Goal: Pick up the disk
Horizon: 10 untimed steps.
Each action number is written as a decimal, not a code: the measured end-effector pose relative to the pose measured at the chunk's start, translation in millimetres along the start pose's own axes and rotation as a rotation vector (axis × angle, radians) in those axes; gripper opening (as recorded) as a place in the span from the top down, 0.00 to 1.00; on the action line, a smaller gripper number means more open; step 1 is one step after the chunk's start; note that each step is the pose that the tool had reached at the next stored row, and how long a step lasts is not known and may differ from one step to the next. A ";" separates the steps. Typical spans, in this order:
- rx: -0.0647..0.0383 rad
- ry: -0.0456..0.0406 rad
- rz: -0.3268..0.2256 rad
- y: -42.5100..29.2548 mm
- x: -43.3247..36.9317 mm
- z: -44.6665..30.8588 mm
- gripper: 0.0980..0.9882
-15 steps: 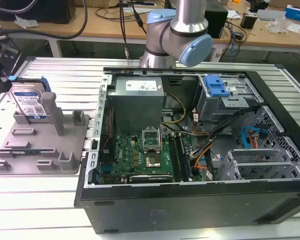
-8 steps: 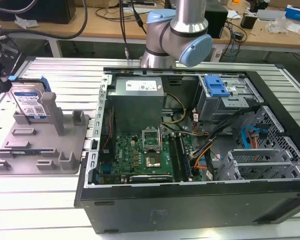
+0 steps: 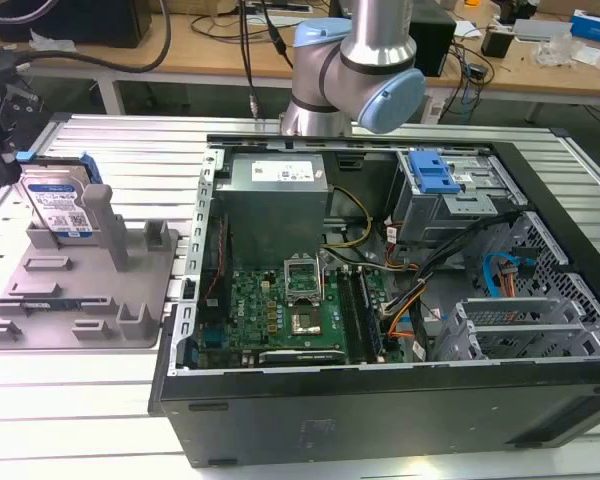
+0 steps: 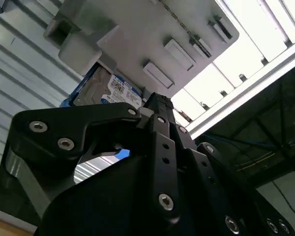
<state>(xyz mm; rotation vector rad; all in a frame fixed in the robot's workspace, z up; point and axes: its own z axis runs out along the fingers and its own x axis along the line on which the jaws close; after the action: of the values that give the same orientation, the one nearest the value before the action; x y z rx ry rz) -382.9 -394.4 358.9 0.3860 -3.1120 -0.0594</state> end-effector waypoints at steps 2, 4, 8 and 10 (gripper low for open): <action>0.000 0.0022 -0.059 0.0 0.0 0.1 0.99; 0.000 0.0043 -0.115 0.0 0.0 0.2 0.99; 0.000 0.0083 -0.217 0.0 0.0 0.3 0.99; 0.000 0.0110 -0.289 0.0 0.0 0.3 0.85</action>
<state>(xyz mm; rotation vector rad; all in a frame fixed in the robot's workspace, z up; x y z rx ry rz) -382.9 -394.4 358.6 0.8292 -3.0187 -0.0575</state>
